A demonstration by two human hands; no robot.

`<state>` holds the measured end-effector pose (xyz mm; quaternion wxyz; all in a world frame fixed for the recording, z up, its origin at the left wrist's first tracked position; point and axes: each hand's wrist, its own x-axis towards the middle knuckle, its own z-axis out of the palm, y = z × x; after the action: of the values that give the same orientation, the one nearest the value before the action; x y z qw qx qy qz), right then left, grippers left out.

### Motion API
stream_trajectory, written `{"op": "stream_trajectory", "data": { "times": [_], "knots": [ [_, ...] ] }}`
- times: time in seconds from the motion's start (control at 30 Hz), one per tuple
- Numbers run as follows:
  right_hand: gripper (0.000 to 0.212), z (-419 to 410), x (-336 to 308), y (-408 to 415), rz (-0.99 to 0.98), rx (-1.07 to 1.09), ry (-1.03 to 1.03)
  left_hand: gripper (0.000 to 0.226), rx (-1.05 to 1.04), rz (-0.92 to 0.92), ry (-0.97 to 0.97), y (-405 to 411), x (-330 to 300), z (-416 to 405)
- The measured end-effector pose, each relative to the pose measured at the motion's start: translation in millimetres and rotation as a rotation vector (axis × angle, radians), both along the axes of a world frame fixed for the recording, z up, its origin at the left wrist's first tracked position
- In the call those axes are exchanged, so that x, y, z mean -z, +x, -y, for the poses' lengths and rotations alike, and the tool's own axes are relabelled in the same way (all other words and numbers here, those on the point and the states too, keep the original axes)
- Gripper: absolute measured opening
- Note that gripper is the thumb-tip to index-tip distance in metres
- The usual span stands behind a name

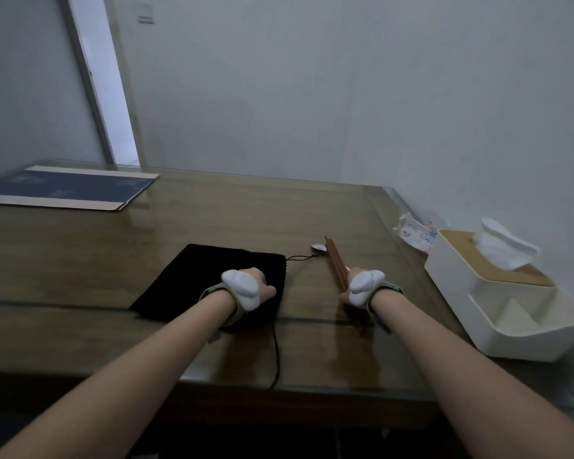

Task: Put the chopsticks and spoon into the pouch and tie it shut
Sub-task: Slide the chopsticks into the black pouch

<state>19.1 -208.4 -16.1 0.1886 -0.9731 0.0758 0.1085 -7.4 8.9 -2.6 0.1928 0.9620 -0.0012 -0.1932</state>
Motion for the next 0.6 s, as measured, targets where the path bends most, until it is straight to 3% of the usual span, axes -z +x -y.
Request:
{"op": "stream_trajectory", "data": {
  "times": [0.1,0.2,0.43,0.53,0.6],
  "knots": [
    [0.040,0.7,2.9,1.5,0.008,0.029,0.049,0.015,-0.109,0.026,-0.429,-4.7,9.5,-21.7],
    [0.041,-1.5,7.9,5.0,-0.003,0.049,0.084,0.020,-0.203,0.037,-0.655,-12.6,11.2,-31.9],
    [0.038,-2.2,10.8,11.5,0.038,0.125,0.114,0.013,-0.238,0.029,-0.681,-16.5,3.6,-34.8],
    [0.032,1.0,-8.7,2.6,0.131,-0.052,-0.067,0.015,-0.293,0.021,-0.692,-13.6,5.1,-32.8],
    [0.018,7.0,-18.7,-5.0,0.183,-0.236,-0.018,0.015,-0.328,0.016,-0.706,-9.5,8.4,-32.1]
  ]
}}
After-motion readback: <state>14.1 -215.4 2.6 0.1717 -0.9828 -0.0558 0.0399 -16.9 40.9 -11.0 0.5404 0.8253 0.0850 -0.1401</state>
